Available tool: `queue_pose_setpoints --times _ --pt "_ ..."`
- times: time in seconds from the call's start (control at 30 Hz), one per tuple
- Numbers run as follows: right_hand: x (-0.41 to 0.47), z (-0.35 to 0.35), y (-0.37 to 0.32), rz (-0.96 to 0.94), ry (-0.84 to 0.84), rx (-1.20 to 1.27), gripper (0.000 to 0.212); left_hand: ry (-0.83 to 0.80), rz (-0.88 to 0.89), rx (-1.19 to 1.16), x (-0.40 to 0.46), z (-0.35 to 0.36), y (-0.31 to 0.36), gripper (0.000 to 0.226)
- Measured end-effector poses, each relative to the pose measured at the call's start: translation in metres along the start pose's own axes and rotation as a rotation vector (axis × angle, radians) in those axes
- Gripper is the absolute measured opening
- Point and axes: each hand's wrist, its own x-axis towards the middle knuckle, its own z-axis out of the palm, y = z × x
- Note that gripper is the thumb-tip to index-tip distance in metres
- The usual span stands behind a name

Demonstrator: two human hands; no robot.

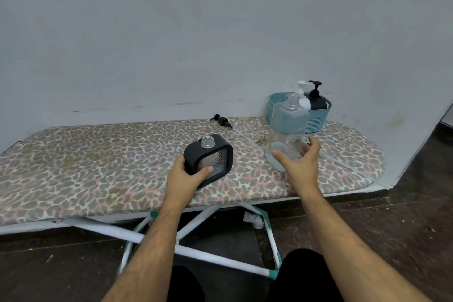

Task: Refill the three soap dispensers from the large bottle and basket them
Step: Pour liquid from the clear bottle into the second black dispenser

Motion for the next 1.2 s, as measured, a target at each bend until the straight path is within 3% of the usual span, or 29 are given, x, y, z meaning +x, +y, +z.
queue_pose_setpoints --times 0.1,0.27,0.5,0.63,0.83,0.97,1.1,1.2 --pt "0.007 0.007 -0.005 0.011 -0.077 0.007 0.105 -0.002 -0.006 0.010 0.000 0.000 0.001 0.059" --pt "0.010 0.016 -0.006 0.044 -0.032 -0.009 0.097 -0.002 -0.008 0.020 0.001 0.000 0.000 0.060" --pt "0.014 0.017 -0.013 0.014 -0.031 -0.015 0.073 -0.007 -0.006 0.003 0.001 0.000 0.000 0.059" --pt "0.008 0.015 -0.022 0.011 -0.120 -0.010 0.065 -0.006 -0.012 -0.023 0.001 0.000 0.000 0.056" --pt "-0.008 0.008 -0.037 -0.069 -0.320 -0.020 0.068 -0.037 -0.023 -0.087 0.002 -0.003 -0.002 0.062" --pt "-0.022 0.001 -0.052 -0.144 -0.411 -0.006 0.065 -0.047 -0.001 -0.147 0.000 -0.008 -0.005 0.054" --pt "-0.032 -0.006 -0.065 -0.226 -0.467 -0.035 0.082 -0.049 0.035 -0.155 -0.004 -0.010 -0.003 0.040" --pt "-0.036 -0.010 -0.072 -0.262 -0.523 -0.108 0.093 -0.033 0.049 -0.152 -0.004 -0.009 -0.003 0.044"
